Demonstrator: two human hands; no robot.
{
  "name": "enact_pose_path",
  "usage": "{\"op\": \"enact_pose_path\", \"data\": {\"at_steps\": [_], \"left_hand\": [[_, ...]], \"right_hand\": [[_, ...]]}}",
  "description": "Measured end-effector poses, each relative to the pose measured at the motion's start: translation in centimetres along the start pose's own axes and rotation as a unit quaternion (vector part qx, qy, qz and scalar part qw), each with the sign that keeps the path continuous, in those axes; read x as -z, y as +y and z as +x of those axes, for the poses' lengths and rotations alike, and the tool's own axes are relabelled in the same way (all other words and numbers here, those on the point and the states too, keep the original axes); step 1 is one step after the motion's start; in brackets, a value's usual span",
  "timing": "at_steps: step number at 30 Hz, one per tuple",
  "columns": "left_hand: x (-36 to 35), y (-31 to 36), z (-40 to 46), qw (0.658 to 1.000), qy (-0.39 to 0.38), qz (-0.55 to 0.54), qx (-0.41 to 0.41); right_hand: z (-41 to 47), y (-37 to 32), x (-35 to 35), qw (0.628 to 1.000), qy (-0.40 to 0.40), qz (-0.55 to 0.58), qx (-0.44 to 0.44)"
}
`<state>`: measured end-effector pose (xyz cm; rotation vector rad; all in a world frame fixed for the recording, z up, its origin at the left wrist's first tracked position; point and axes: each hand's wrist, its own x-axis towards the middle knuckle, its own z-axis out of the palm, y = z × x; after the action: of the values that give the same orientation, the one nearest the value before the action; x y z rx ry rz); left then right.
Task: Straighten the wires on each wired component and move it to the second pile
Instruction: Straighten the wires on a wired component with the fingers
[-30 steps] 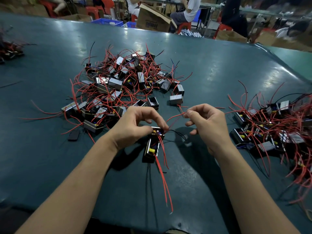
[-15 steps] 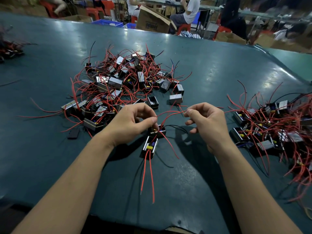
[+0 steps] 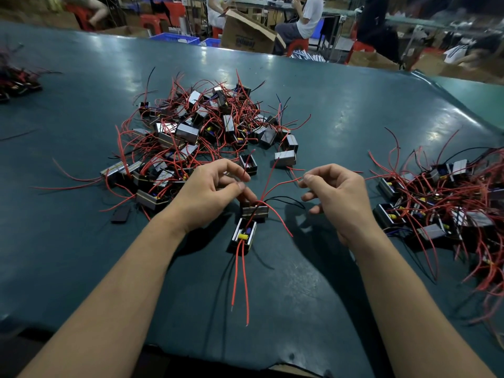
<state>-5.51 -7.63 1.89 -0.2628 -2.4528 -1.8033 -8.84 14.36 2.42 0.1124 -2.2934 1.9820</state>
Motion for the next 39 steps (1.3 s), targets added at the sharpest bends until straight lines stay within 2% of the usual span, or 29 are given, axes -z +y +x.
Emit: {"op": "enact_pose_path", "data": {"at_steps": [7,10,14,21,25,29,34,39], "left_hand": [[-0.1,-0.1,0.0,1.0,0.019,-0.007,-0.009],[-0.4,0.1,0.2,0.998,0.01,-0.047,-0.032],[-1.5,0.2,0.9,0.991,0.046,-0.129,0.002],[-3.5,0.4,1.4,0.99,0.042,-0.114,-0.069],[-4.3,0.2,1.5,0.99,0.083,-0.065,-0.09],[-5.0,0.6,1.3,0.986,0.084,-0.085,-0.115],[-5.0,0.6,0.9,0.983,0.092,-0.117,-0.11],[-4.6,0.7,0.6,0.984,0.108,-0.1,-0.105]], "right_hand": [[-0.1,0.1,0.1,1.0,-0.008,-0.007,-0.004],[-0.2,0.3,0.0,1.0,-0.009,-0.014,-0.007],[-0.4,0.3,-0.1,1.0,-0.015,-0.012,-0.003],[-0.8,0.0,-0.1,0.999,-0.025,-0.001,0.025],[-0.8,-0.2,0.0,0.997,-0.048,0.008,0.054],[-1.0,-0.6,0.0,0.995,-0.066,0.011,0.077],[-1.3,-1.1,0.0,0.993,-0.074,0.007,0.094],[-1.5,-1.1,-0.5,0.989,-0.068,-0.025,0.127]]}}
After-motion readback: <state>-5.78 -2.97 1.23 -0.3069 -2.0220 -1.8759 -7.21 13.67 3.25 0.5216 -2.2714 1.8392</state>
